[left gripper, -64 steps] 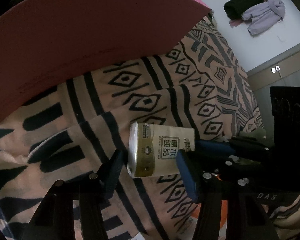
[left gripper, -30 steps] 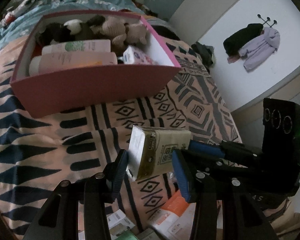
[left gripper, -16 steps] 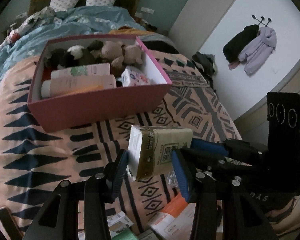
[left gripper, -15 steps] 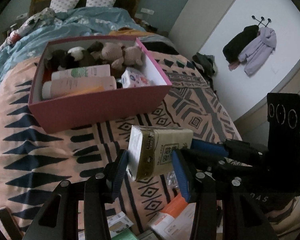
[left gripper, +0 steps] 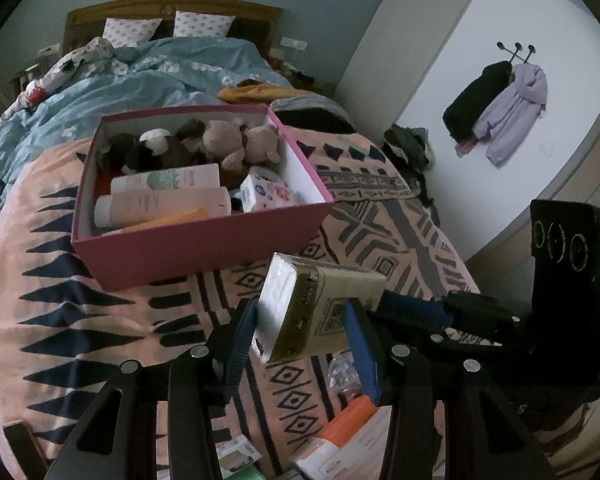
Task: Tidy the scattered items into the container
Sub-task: 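Carry the held tissue pack with both grippers toward the pink box, then lower the tissue pack into the pink box and open both grippers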
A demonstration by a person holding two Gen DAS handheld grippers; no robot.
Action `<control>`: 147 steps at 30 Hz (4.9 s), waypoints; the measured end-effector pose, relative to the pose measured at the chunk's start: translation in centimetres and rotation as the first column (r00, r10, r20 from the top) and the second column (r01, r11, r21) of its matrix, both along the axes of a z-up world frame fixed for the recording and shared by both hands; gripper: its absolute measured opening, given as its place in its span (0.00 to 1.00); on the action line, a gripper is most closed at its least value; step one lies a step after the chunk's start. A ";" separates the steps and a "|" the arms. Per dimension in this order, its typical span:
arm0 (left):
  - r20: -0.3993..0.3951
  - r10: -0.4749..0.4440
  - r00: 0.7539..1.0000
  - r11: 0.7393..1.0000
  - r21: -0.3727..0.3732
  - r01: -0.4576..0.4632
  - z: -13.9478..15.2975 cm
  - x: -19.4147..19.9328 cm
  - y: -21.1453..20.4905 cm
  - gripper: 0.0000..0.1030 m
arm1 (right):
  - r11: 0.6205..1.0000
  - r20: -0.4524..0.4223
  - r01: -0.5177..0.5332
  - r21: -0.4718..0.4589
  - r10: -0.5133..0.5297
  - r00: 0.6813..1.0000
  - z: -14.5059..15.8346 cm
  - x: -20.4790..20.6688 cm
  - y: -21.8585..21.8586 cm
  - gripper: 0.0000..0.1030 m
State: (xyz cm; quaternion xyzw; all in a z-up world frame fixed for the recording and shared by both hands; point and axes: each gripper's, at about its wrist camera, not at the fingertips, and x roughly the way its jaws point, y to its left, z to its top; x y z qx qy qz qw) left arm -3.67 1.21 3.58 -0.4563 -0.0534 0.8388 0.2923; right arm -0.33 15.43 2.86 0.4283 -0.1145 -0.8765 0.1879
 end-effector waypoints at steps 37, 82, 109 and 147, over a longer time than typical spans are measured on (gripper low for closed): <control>-0.068 0.035 0.997 0.999 0.022 -0.034 2.5 0.3 2.1 0.44 | 1.000 -0.090 -0.016 0.009 0.017 0.996 2.8 0.3 2.2 0.27; -0.109 0.041 0.993 0.999 0.005 -0.040 3.8 -2.4 3.1 0.44 | 1.000 -0.172 -0.010 0.020 0.013 0.985 4.7 -1.5 2.9 0.27; -0.103 0.005 0.995 1.000 0.002 -0.005 3.3 -6.5 4.3 0.44 | 0.999 -0.170 0.031 0.027 -0.026 0.985 4.3 -5.0 4.1 0.27; -0.087 0.011 0.996 1.000 0.007 -0.010 1.7 -12.6 5.1 0.44 | 0.999 -0.160 0.042 0.018 -0.039 0.986 2.7 -11.4 5.6 0.27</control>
